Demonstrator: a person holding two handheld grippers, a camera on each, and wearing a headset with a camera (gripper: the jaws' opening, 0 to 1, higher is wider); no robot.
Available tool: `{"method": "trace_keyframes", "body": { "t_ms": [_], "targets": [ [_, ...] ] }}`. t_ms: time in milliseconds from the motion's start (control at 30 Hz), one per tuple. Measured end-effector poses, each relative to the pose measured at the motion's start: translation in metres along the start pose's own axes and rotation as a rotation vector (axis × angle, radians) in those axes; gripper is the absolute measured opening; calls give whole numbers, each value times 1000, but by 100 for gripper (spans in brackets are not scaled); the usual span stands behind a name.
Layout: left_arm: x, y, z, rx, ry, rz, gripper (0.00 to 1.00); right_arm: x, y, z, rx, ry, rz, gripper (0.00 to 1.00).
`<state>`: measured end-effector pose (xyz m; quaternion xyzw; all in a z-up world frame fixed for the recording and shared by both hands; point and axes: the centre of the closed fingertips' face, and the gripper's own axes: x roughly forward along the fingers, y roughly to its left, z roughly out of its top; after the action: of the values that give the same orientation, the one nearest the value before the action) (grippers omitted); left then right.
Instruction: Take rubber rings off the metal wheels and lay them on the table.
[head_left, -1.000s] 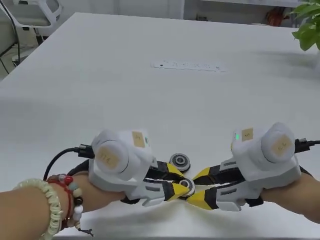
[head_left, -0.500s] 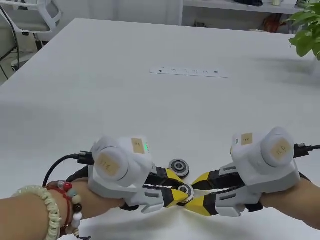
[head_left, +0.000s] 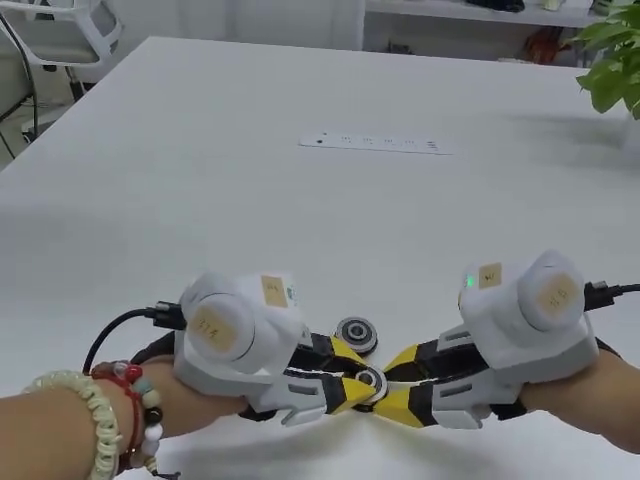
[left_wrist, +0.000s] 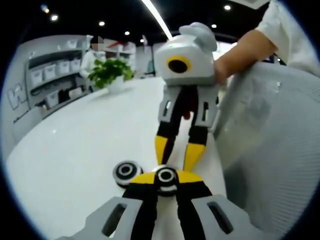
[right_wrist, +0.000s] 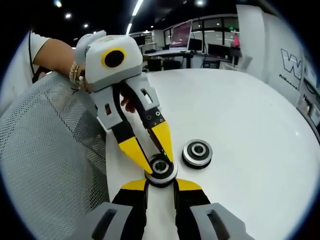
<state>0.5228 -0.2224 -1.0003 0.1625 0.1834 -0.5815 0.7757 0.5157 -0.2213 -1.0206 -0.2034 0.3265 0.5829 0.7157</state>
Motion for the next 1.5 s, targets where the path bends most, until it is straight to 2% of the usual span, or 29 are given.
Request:
{"method": "trace_keyframes", "body": {
  "t_ms": [333,933,1033,1233,1333,1433,1500],
  "targets": [
    [0,0,0,-1,-3,0,13,-2,0,-3,43,4,12,13],
    [0,1,0,-1,-5,0,13,-4,1,-5,54,12,21,7],
    [0,0,0,-1,-5,-1,13,-5,-1,-6,40,12,7,0],
    [0,0,0,1,-6,-1,13,-6,0,-7,66,17,10,0],
    [0,0,0,1,-7,-1,13,-6,-1,-7,82,20,3,13],
    [0,0,0,1,-7,-2,13,-4,-2,-3,59,-4,-8,15],
    [0,0,0,1,-7,-2,13,-1,-2,-1,58,-10,-15,24]
  ]
}}
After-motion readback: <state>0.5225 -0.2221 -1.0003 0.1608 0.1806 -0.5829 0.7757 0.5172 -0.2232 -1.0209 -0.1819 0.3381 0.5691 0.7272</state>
